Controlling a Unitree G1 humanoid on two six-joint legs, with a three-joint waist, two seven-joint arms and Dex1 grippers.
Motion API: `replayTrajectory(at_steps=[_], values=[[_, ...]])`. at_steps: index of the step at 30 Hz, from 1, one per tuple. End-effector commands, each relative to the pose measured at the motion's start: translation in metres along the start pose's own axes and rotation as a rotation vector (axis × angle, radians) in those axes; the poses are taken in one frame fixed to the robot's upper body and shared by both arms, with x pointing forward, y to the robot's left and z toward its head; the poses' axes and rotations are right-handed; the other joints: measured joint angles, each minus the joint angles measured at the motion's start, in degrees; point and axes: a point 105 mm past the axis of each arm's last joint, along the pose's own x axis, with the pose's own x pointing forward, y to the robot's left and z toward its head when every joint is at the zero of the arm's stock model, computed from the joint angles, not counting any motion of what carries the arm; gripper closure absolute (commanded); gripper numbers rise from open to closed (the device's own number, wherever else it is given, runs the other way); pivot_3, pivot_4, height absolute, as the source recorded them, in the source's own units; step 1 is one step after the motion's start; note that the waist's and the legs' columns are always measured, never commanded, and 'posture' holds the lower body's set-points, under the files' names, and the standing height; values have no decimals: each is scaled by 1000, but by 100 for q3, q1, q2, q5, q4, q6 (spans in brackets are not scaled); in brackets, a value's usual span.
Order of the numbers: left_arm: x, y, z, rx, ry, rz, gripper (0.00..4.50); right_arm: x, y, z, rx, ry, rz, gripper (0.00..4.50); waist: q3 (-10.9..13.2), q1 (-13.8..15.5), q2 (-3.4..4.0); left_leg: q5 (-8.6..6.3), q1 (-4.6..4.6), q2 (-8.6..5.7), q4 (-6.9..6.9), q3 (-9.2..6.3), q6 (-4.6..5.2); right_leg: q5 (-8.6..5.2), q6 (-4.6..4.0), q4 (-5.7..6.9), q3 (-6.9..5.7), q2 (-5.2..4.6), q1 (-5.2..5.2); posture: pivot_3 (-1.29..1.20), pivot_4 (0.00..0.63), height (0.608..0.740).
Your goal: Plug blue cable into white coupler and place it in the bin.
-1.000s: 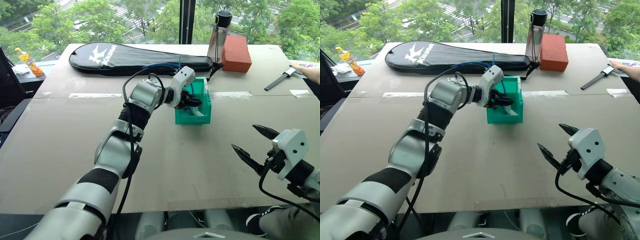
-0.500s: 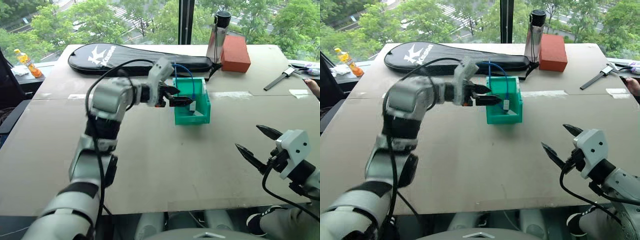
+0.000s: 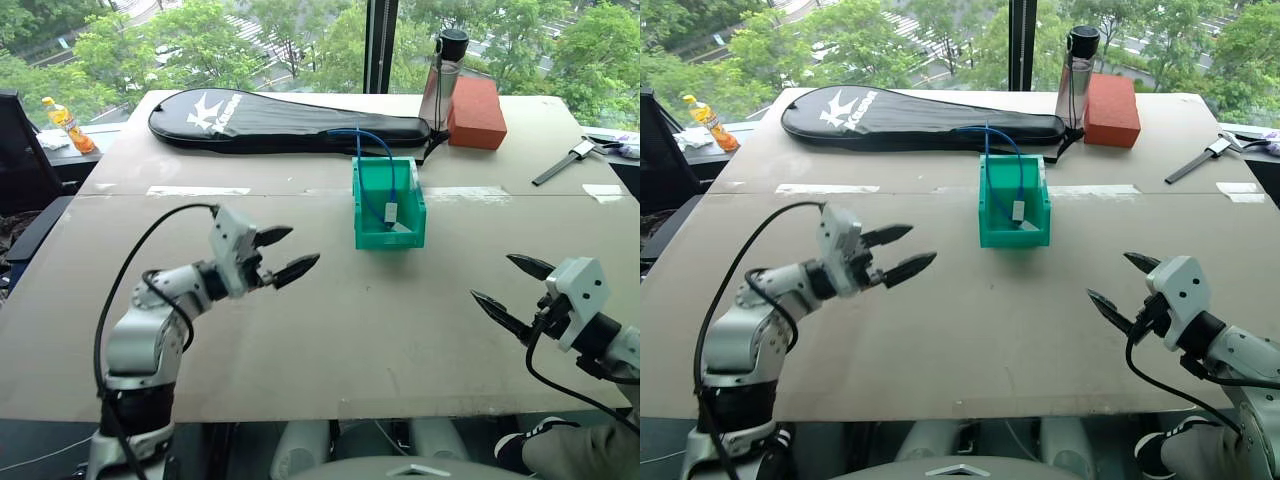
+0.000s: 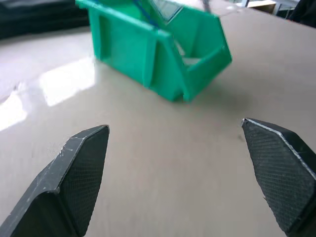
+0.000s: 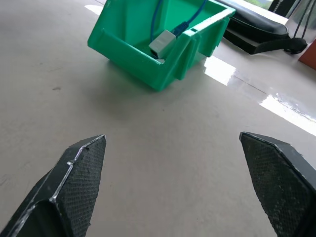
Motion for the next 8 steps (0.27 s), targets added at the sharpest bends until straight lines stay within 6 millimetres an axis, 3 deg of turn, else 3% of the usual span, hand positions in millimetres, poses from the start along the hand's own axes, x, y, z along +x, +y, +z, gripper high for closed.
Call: replayTrajectory(at_steps=[1, 8], values=[[-20, 0, 2, 59, 5, 10, 110, -11, -5, -1, -60, 23, -10, 229, 0, 27, -1, 0, -1, 0, 1, -1, 0, 0, 0, 0, -2, -2, 0, 0, 150, 740], [-48, -4, -18, 18, 60, 46, 110, -26, -4, -11, -37, 66, 8, 229, 0, -2, 0, -1, 0, 2, 0, -2, 0, -12, 19, -2, -9, -34, 0, 0, 150, 740]])
